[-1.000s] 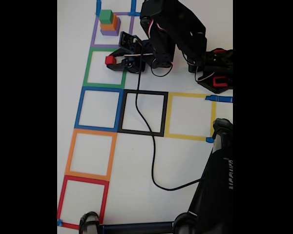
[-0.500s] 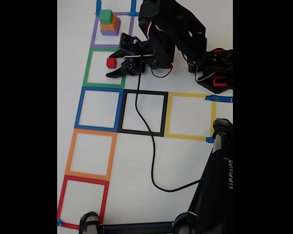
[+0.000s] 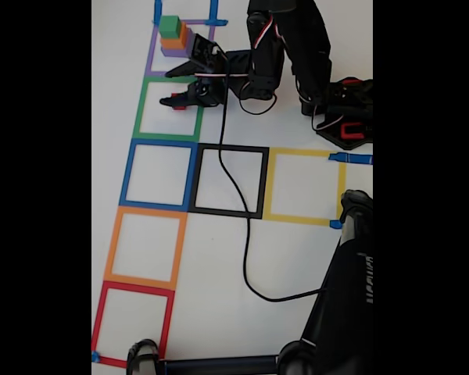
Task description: Tower of hanoi
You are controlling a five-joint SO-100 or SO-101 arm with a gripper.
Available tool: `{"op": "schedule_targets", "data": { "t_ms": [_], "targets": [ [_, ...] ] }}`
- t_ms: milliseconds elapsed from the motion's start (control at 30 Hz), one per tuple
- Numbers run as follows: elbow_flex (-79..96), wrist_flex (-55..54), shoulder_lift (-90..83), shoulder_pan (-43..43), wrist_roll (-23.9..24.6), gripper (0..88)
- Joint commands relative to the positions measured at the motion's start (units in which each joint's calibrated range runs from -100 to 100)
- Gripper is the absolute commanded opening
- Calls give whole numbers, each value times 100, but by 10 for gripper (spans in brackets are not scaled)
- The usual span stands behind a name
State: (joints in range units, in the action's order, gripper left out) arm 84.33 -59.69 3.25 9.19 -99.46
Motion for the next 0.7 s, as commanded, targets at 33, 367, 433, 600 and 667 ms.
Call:
{"op": "schedule_targets", "data": {
  "t_ms": [33,367,433,600,667],
  "targets": [
    [458,1127,-1734,289,-54,46],
    [-578,7224,-5416,606,-54,13],
    [-1324,8682,-5787,721,-54,13],
    [-3760,11629,-5876,1152,-54,13],
    [-4660,12455,-5787,1411,-54,13]
  ]
}}
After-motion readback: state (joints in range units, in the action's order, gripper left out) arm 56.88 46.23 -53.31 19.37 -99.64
